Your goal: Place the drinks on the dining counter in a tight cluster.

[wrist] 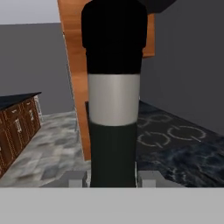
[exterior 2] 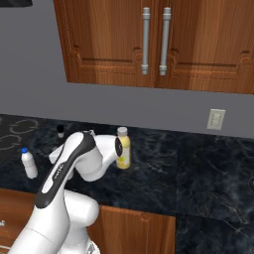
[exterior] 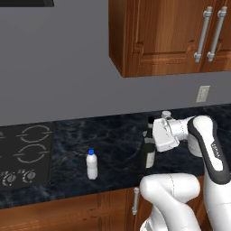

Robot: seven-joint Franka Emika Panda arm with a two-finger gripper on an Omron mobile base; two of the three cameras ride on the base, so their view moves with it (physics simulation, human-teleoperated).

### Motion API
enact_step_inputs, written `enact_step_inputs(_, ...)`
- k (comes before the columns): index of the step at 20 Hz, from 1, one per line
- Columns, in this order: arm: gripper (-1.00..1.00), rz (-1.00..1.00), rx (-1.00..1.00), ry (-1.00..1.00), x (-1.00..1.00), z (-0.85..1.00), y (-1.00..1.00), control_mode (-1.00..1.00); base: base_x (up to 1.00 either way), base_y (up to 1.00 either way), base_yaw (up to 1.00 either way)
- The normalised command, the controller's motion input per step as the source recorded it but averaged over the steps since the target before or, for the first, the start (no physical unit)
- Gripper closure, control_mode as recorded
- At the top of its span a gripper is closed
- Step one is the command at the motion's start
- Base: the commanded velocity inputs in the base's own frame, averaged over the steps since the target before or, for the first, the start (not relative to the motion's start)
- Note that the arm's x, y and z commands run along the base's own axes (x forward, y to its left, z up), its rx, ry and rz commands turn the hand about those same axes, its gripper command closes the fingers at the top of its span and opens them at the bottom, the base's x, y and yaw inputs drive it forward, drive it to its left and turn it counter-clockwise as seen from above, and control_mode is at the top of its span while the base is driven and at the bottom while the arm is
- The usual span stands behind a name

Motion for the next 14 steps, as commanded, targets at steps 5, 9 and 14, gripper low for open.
enact_step_inputs(5, 1.0, 0.0, 0.0, 0.0, 0.0, 0.0, 0.0, -1.0, 0.0, 0.0, 0.0)
enact_step_inputs(9, 1.0, 0.0, 0.0, -0.04, -0.07, 0.0, 0.0, 1.0, -0.11, 0.0, 0.02)
enact_step_inputs(14, 1.0, 0.0, 0.0, 0.0, 0.0, 0.0, 0.0, 1.0, -0.45, 0.0, 0.0)
